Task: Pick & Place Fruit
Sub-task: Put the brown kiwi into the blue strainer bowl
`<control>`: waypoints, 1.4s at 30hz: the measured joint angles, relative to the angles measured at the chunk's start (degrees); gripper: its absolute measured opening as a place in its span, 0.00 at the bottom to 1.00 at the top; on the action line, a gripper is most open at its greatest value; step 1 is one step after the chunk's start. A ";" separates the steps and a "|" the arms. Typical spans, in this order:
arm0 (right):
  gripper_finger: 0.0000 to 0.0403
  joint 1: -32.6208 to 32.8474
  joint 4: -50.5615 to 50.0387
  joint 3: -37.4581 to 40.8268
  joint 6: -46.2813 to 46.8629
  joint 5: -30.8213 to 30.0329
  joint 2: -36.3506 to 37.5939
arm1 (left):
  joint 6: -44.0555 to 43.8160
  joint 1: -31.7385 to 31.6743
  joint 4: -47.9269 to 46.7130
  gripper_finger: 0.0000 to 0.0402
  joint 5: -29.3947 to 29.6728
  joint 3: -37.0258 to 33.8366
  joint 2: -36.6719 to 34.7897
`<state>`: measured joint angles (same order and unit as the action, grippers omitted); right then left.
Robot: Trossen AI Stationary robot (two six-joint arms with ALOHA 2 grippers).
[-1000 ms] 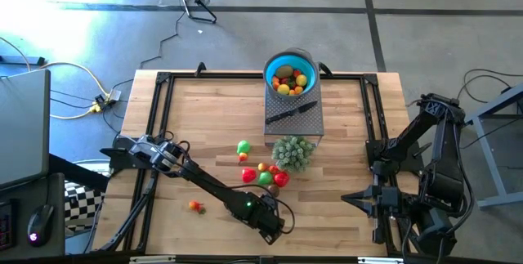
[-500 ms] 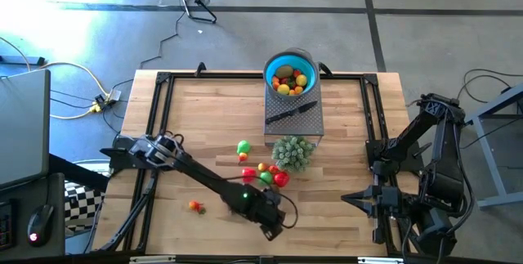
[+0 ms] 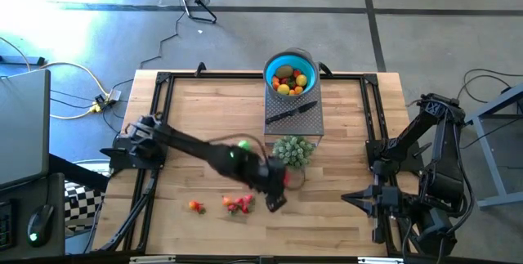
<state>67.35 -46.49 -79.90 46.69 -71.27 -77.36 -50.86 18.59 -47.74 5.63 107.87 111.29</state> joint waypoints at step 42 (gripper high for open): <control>0.01 -6.55 -0.01 0.00 -10.54 -18.70 0.24 | 27.22 -39.49 12.95 0.56 -3.20 0.00 -7.87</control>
<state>60.80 -46.50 -79.90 36.15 -89.97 -77.12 -23.65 -20.91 -34.79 2.43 107.87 103.42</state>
